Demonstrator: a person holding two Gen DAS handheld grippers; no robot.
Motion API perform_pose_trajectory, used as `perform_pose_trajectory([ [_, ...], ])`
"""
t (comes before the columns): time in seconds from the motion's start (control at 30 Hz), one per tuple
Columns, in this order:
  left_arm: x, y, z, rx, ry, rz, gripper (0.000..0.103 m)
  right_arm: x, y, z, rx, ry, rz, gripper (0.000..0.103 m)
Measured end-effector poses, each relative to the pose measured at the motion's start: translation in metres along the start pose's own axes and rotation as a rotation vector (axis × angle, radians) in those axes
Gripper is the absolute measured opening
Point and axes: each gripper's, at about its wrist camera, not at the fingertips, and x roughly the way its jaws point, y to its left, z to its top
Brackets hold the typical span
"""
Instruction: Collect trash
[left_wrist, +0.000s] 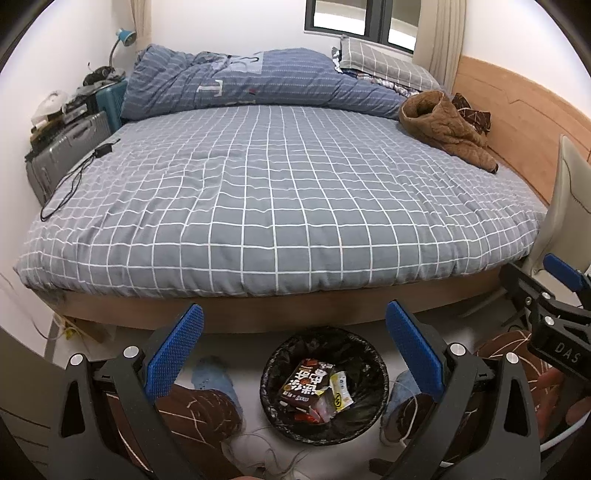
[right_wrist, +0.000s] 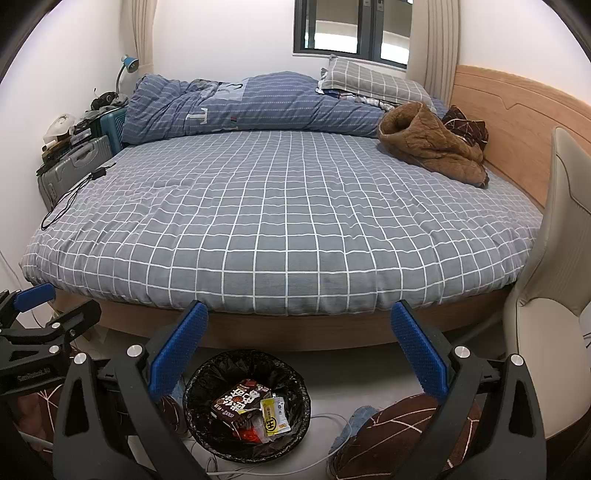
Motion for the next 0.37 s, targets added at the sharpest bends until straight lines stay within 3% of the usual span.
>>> perform_pose_trajectory([
  [0.37,0.0001,0.0057,0.0002,-0.017,0.005,-0.009,0.097,0.0000,-0.0007,-0.0003,0.000,0.000,0.001,0.095],
])
